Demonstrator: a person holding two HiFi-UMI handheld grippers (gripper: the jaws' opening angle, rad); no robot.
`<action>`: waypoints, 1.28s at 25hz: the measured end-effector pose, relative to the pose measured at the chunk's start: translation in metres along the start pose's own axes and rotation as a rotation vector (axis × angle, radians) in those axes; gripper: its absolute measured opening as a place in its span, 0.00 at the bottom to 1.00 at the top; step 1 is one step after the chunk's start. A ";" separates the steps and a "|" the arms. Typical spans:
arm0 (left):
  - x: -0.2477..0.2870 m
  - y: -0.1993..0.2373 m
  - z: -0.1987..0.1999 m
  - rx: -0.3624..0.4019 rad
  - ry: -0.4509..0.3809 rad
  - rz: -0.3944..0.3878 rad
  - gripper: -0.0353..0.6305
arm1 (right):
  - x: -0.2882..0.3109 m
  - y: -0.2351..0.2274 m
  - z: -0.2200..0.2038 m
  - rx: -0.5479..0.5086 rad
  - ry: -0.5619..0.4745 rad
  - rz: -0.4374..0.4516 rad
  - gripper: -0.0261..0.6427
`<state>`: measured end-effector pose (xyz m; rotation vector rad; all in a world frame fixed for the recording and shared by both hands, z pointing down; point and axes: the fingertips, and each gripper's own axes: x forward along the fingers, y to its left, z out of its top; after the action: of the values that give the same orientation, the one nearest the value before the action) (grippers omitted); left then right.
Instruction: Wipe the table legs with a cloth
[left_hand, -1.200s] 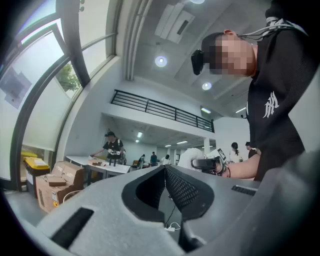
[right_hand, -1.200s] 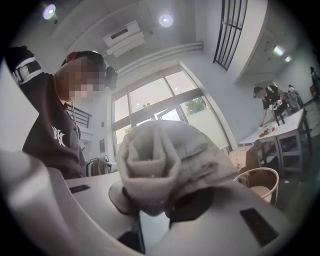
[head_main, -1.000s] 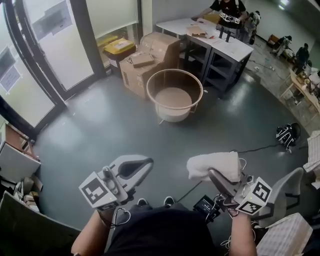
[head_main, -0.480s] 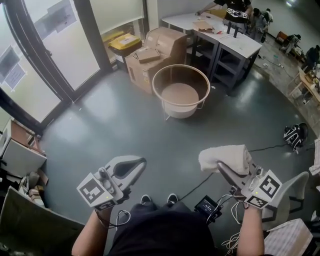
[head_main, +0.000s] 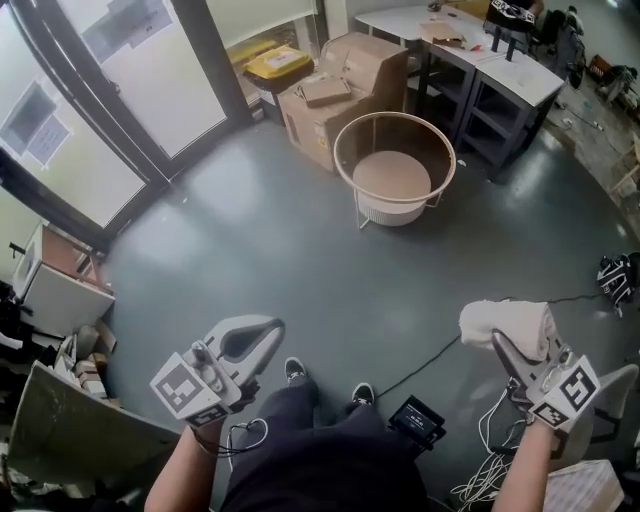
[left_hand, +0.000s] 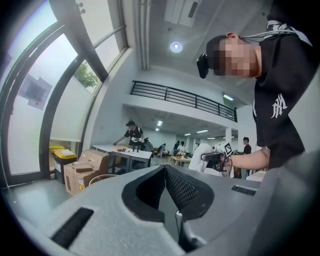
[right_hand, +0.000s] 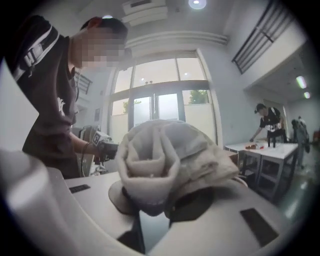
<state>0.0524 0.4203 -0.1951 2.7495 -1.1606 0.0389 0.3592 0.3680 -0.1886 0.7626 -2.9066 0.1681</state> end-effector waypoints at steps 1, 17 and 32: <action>0.001 0.009 -0.006 -0.007 0.007 -0.001 0.06 | 0.018 -0.001 -0.010 0.061 -0.025 0.000 0.17; 0.049 0.231 -0.036 -0.153 -0.067 -0.330 0.06 | 0.325 -0.007 -0.039 0.082 -0.027 0.023 0.17; 0.185 0.377 -0.190 -0.166 0.077 -0.269 0.06 | 0.455 -0.154 -0.195 0.005 0.027 0.088 0.17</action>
<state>-0.0804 0.0587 0.0583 2.7031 -0.7322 0.0157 0.0619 0.0443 0.0853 0.6277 -2.9165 0.1932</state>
